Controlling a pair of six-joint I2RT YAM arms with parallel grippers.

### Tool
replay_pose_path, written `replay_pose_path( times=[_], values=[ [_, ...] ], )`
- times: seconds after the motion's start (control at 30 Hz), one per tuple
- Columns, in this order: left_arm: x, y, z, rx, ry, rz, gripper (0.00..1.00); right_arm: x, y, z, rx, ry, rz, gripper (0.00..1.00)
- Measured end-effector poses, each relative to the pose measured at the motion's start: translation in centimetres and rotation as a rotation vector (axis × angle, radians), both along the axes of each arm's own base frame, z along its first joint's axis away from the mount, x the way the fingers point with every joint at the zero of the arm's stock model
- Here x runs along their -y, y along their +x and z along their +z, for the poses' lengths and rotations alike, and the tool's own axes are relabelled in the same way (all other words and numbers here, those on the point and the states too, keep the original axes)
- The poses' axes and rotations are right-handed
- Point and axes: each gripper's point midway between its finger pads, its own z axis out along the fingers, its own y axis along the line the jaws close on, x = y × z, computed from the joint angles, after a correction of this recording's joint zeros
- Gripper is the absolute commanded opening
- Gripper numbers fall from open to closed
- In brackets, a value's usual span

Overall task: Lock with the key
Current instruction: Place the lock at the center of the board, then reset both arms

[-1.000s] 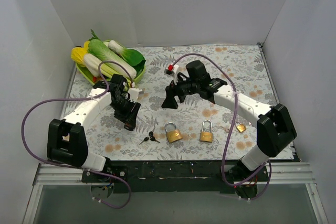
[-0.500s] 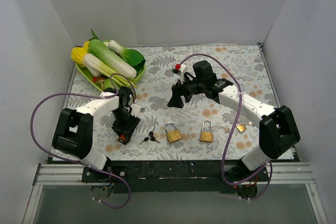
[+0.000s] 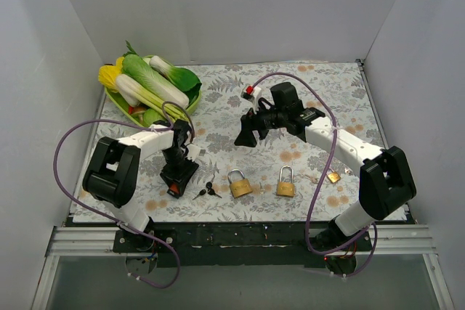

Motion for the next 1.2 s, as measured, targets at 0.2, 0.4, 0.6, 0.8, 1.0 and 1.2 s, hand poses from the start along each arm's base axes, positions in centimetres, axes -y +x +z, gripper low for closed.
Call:
replay_pose_path(
  times=[0.2, 0.4, 0.6, 0.8, 1.0, 1.2],
  values=[
    [-0.3, -0.5, -0.2, -0.027, 0.027, 0.008, 0.51, 0.1, 0.0, 0.0, 0.0, 0.002, 0.003, 0.84],
    [-0.2, -0.6, 0.0, -0.038, 0.024, 0.009, 0.87, 0.4, -0.3, 0.3, 0.008, -0.004, 0.008, 0.85],
    [0.4, 0.3, 0.7, -0.016, 0.003, 0.012, 0.96, 1.2, -0.7, 0.0, 0.004, -0.032, 0.013, 0.86],
    [3.0, 5.4, 4.5, 0.125, -0.09, 0.02, 0.98, 3.2, -0.1, 0.5, 0.009, -0.061, -0.022, 0.93],
    [5.7, 12.1, 11.8, 0.347, -0.282, 0.093, 0.98, 8.1, 2.2, 4.0, 0.084, -0.048, -0.173, 0.96],
    [5.6, 18.0, 19.7, 0.541, -0.458, 0.252, 0.98, 16.4, 4.7, 7.8, 0.171, -0.046, -0.447, 0.98]
  ],
)
